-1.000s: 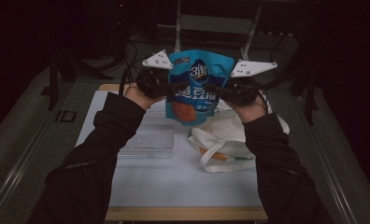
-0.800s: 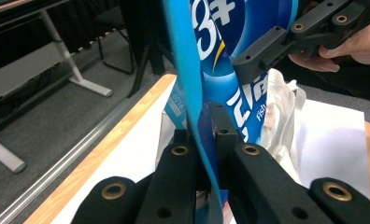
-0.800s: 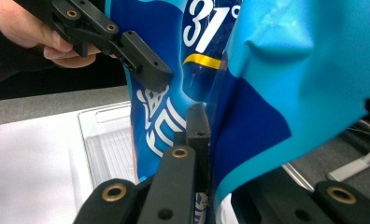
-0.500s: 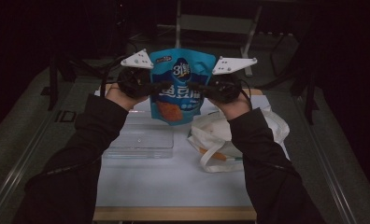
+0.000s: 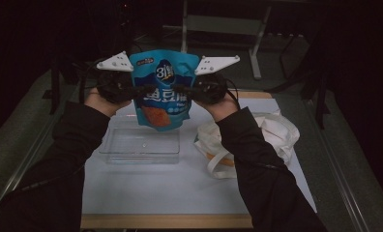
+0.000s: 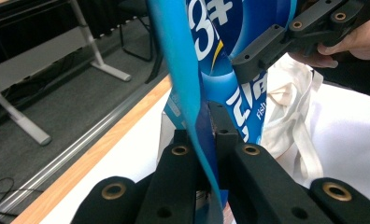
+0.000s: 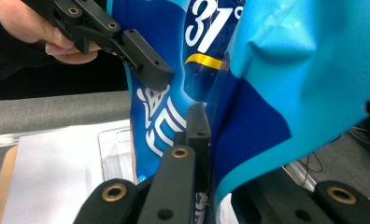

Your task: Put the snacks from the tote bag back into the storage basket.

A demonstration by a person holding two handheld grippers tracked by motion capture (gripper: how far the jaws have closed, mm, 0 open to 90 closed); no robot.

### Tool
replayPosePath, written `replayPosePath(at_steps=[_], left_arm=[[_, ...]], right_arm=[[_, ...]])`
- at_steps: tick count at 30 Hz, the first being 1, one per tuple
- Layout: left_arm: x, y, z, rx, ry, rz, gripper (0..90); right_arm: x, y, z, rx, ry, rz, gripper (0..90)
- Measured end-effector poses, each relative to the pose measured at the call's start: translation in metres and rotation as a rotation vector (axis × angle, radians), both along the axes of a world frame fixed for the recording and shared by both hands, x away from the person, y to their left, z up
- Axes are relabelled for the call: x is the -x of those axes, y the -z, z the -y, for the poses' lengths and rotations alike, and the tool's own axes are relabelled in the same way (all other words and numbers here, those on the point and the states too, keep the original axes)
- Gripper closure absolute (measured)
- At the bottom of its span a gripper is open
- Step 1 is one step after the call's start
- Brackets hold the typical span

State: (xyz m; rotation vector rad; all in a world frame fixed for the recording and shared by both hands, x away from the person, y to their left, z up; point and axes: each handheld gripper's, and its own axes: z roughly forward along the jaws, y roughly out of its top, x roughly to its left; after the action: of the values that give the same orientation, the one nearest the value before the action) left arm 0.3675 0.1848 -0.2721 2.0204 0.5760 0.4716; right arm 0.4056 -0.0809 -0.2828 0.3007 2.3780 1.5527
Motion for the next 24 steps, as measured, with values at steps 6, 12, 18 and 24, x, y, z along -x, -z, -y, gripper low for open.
replayPosePath(at_steps=[6, 12, 18, 24], left_arm=[[0.007, -0.003, -0.021, -0.001, -0.029, -0.006, 90.0], [0.014, -0.006, -0.037, 0.002, -0.052, -0.011, 90.0], [0.013, 0.004, -0.047, 0.014, -0.055, -0.026, 90.0], [0.010, 0.022, -0.052, 0.017, -0.040, -0.054, 90.0]], right_arm=[[-0.001, -0.002, -0.020, 0.005, -0.034, 0.000, 88.8], [0.001, -0.006, -0.040, 0.007, -0.059, 0.007, 88.8], [0.002, 0.001, -0.050, 0.014, -0.060, 0.002, 88.8], [-0.001, 0.017, -0.053, 0.012, -0.059, -0.027, 88.8]])
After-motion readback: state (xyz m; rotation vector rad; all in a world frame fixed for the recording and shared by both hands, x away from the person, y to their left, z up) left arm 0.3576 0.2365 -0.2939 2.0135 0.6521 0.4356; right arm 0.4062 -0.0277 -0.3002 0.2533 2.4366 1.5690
